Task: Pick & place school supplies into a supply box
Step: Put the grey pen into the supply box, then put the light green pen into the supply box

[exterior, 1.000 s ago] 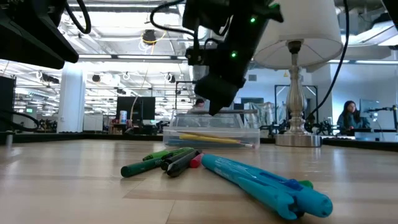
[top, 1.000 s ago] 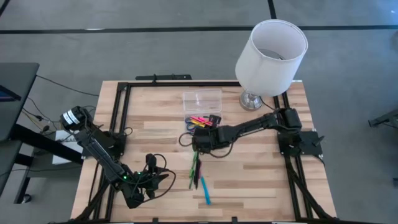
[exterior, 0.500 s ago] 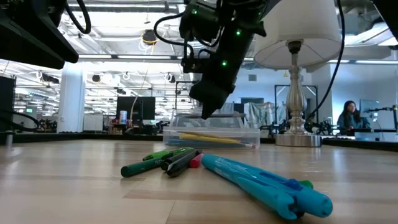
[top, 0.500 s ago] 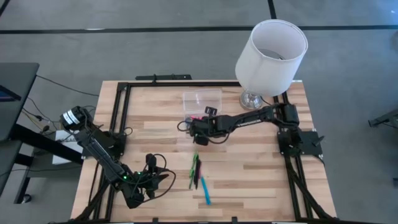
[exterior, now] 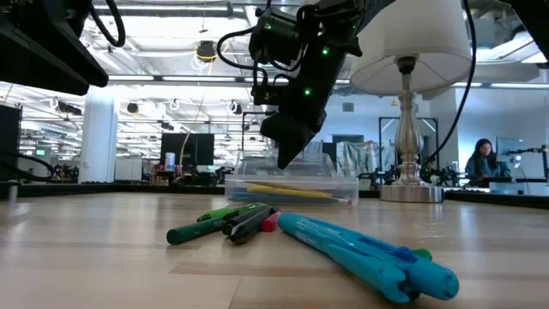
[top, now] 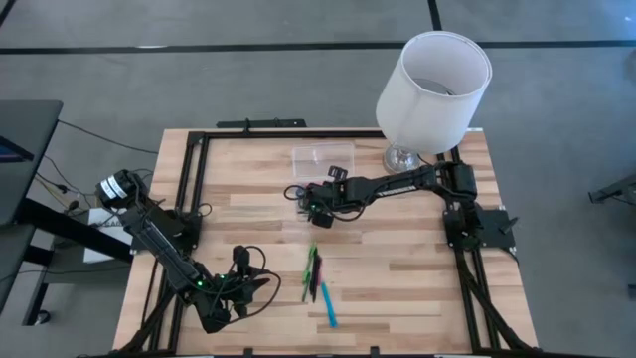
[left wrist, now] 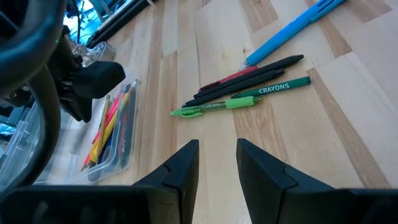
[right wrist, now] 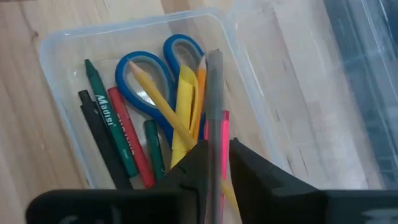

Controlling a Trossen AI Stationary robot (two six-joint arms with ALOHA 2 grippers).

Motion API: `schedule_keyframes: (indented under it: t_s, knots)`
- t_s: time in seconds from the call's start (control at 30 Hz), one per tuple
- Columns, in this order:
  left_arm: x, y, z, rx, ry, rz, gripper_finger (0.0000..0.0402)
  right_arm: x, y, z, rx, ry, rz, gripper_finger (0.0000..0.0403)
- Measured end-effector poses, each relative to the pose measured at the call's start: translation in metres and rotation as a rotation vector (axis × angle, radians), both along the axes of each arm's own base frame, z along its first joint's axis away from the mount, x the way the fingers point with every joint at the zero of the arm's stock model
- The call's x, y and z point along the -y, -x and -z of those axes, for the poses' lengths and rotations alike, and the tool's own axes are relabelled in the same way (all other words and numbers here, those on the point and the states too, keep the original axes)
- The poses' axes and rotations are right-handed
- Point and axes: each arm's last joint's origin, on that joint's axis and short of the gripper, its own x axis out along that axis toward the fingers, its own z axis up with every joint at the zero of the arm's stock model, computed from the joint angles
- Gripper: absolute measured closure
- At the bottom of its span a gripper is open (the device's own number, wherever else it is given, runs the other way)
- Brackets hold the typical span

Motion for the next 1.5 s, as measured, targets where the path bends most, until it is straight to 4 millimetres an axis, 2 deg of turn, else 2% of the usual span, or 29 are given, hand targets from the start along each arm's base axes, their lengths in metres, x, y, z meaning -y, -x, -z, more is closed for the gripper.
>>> schedule_keyframes:
  t_s: [0.3, 0.4, 0.6, 0.73, 1.0, 1.13, 1.23, 1.5]
  knots:
    - [0.000, 0.000, 0.000, -0.001, -0.004, 0.002, 0.0299, -0.005, 0.001, -0.001, -0.002, 0.004, -0.012, 0.0300]
    - [0.000, 0.000, 0.000, 0.004, -0.011, -0.001, 0.0299, -0.017, 0.003, -0.011, 0.011, 0.026, -0.033, 0.0296]
    - [0.000, -0.001, -0.001, 0.021, -0.020, -0.010, 0.0299, -0.048, 0.020, -0.035, 0.005, 0.089, -0.073, 0.0295]
    - [0.001, -0.003, -0.002, 0.032, -0.023, 0.002, 0.0299, -0.068, 0.045, -0.050, 0.048, 0.117, -0.062, 0.0294]
    - [-0.004, -0.028, -0.007, 0.044, 0.026, 0.050, 0.0299, -0.110, 0.117, -0.062, 0.227, 0.152, 0.003, 0.0294]
    - [-0.013, -0.050, -0.002, 0.047, 0.092, 0.051, 0.0299, -0.128, 0.150, -0.056, 0.323, 0.136, 0.043, 0.0294]
    - [-0.023, -0.065, 0.005, 0.028, 0.152, 0.040, 0.0299, -0.140, 0.167, -0.049, 0.398, 0.137, 0.068, 0.0294]
    - [-0.053, -0.089, 0.023, 0.016, 0.314, -0.162, 0.0299, -0.166, 0.193, -0.028, 0.518, 0.197, 0.062, 0.0294]
